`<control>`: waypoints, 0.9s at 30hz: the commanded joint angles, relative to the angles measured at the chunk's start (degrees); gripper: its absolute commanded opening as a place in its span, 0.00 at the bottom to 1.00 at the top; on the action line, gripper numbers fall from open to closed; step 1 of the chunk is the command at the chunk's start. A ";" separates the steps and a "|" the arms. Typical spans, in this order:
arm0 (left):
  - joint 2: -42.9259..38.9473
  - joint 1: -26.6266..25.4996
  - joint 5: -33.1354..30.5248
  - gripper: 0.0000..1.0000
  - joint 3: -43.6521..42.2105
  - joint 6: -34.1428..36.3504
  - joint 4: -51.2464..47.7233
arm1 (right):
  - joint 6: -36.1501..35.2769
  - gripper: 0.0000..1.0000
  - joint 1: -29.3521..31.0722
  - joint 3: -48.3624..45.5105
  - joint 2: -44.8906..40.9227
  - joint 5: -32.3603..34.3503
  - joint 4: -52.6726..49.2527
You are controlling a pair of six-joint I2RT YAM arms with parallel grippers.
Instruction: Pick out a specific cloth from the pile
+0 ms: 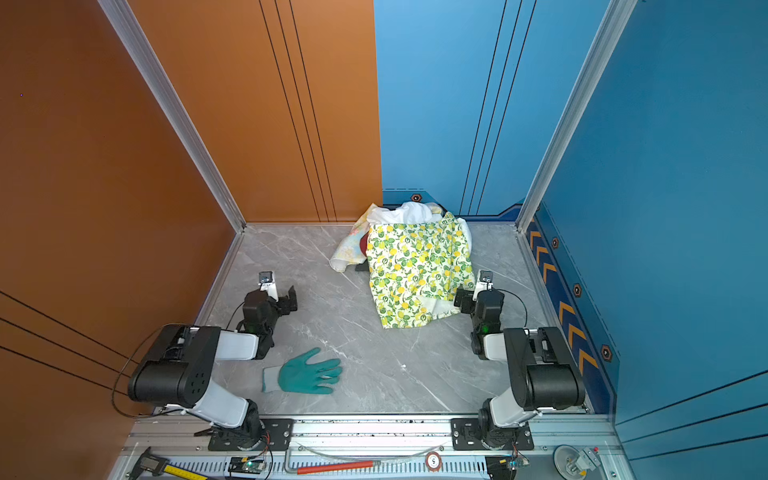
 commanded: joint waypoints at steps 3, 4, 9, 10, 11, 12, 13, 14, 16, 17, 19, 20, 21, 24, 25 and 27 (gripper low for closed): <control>0.05 -0.20 -0.07 0.98 0.68 0.90 -0.12 | -0.13 1.00 0.04 0.72 0.34 0.47 0.13; 0.07 -0.20 -0.08 0.98 0.69 1.00 -0.10 | -0.17 1.00 0.04 0.71 0.30 0.47 0.13; 0.05 -0.18 -0.11 0.98 0.65 0.94 -0.12 | -0.19 1.00 0.05 0.76 0.28 0.48 0.13; 0.15 -0.12 -0.17 0.98 0.69 0.79 -0.10 | -0.19 1.00 0.04 0.72 0.28 0.46 0.12; 0.13 0.09 -0.11 0.98 0.76 0.61 -0.21 | -0.14 1.00 0.04 0.71 0.28 0.46 0.12; 0.05 0.15 0.01 0.98 0.75 0.65 -0.21 | -0.13 1.00 0.04 0.71 0.31 0.48 0.14; 0.15 0.15 0.00 0.98 0.78 0.60 -0.21 | -0.17 1.00 0.04 0.71 0.32 0.46 0.14; 0.20 0.11 0.02 0.98 0.77 0.62 -0.21 | -0.15 1.00 0.04 0.72 0.29 0.47 0.13; 0.19 0.30 0.16 0.98 0.78 0.52 -0.21 | -0.18 1.00 0.04 0.71 0.29 0.57 0.13; 0.15 0.36 0.22 0.98 0.84 0.42 -0.22 | -0.17 1.00 0.04 0.71 0.28 0.44 0.12; 0.19 0.53 0.30 0.98 0.78 0.28 -0.21 | -0.12 1.00 0.04 0.70 0.36 0.42 0.13; 0.16 0.50 0.35 0.98 0.78 0.28 -0.21 | -0.15 1.00 -0.03 0.72 0.36 0.40 0.05; 0.14 0.43 0.33 0.98 0.78 0.23 -0.26 | -0.14 1.00 -0.04 0.67 0.33 0.39 0.01; 0.19 -0.29 -1.01 0.98 0.91 0.43 -0.56 | -0.19 1.00 0.04 0.80 0.29 0.46 -0.10; 0.20 -0.45 -1.39 0.98 1.00 0.56 -0.56 | -0.19 1.00 0.04 0.75 0.31 0.44 -0.09; 0.21 -0.55 -1.56 0.98 1.04 0.55 -0.56 | -0.19 1.00 0.05 0.80 0.36 0.56 -0.11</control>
